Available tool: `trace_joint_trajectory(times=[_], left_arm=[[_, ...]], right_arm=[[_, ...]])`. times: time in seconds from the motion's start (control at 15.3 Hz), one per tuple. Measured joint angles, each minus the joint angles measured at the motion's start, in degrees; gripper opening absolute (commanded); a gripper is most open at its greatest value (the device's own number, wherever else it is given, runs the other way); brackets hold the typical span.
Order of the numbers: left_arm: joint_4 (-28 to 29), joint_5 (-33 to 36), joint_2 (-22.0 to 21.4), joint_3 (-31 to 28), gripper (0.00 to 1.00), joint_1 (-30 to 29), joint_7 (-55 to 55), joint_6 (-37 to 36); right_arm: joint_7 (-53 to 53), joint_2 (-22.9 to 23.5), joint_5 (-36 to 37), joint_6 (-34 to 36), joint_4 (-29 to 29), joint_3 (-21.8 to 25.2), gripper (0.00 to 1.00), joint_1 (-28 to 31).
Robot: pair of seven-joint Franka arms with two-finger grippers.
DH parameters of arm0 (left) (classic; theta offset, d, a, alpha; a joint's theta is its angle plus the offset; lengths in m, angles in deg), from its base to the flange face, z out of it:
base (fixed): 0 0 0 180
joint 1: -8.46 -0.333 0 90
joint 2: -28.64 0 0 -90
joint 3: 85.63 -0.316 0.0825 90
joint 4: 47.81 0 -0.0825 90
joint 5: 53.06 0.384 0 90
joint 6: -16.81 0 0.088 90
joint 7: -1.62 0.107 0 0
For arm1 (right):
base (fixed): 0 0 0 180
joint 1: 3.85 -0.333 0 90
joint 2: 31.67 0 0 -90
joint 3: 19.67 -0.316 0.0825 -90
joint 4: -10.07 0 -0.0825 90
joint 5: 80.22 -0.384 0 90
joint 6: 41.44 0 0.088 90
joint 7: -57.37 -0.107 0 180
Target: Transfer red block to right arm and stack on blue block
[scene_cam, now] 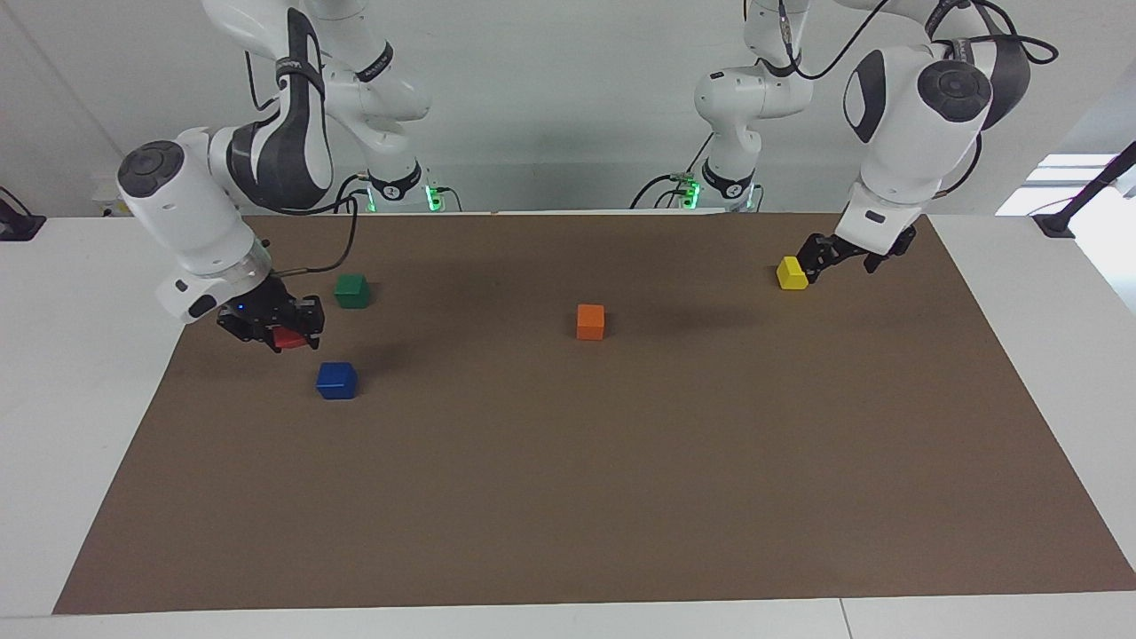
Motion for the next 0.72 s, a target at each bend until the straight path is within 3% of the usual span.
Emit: trace_joint_trajectory(times=[0.72], left_arm=[[0.1, -2.1, -0.4, -1.1, 1.0, -1.3, 3.4, 0.7]], right_arm=[[2.6, 0.2, -1.7, -2.6, 0.0, -0.1, 0.0, 0.3]])
